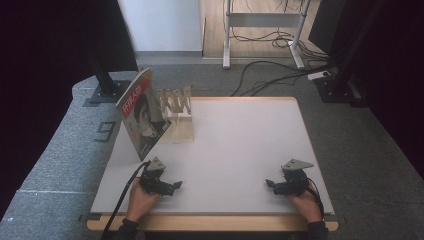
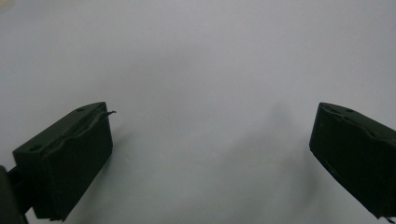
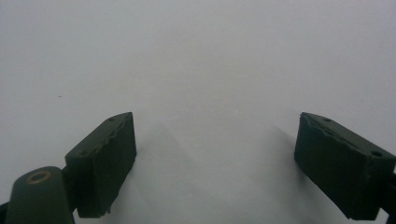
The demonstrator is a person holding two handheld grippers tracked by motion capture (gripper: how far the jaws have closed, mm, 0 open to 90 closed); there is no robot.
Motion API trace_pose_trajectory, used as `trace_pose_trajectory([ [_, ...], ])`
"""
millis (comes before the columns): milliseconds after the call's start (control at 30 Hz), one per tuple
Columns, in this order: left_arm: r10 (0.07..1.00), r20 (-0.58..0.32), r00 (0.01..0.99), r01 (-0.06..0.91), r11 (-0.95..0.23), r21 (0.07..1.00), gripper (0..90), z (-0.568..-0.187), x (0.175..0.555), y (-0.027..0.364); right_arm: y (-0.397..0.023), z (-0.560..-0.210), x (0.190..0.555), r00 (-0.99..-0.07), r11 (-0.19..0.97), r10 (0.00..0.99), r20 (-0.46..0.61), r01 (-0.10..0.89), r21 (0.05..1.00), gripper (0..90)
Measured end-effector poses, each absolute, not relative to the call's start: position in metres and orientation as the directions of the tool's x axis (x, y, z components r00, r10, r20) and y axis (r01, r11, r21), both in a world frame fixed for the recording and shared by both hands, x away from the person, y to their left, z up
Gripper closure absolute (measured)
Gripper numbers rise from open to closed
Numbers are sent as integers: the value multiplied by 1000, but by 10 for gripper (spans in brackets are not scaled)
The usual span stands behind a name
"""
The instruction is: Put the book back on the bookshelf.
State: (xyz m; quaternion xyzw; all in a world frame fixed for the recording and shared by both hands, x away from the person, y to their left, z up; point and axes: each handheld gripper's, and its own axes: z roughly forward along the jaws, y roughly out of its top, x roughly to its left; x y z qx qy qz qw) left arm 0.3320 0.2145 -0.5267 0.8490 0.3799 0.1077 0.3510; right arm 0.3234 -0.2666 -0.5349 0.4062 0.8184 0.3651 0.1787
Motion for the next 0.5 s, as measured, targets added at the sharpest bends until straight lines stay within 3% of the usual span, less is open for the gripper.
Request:
trace_pose_trajectory([
  [200, 729, -12, 684, 554, -508, 660, 0, -528, 329, 207, -267, -535, 323, -605, 405, 796, 1, 533, 743, 121],
  [500, 730, -16, 684, 556, -507, 658, 0, -528, 329, 208, -267, -536, 322, -603, 401, 798, 3, 535, 744, 122],
])
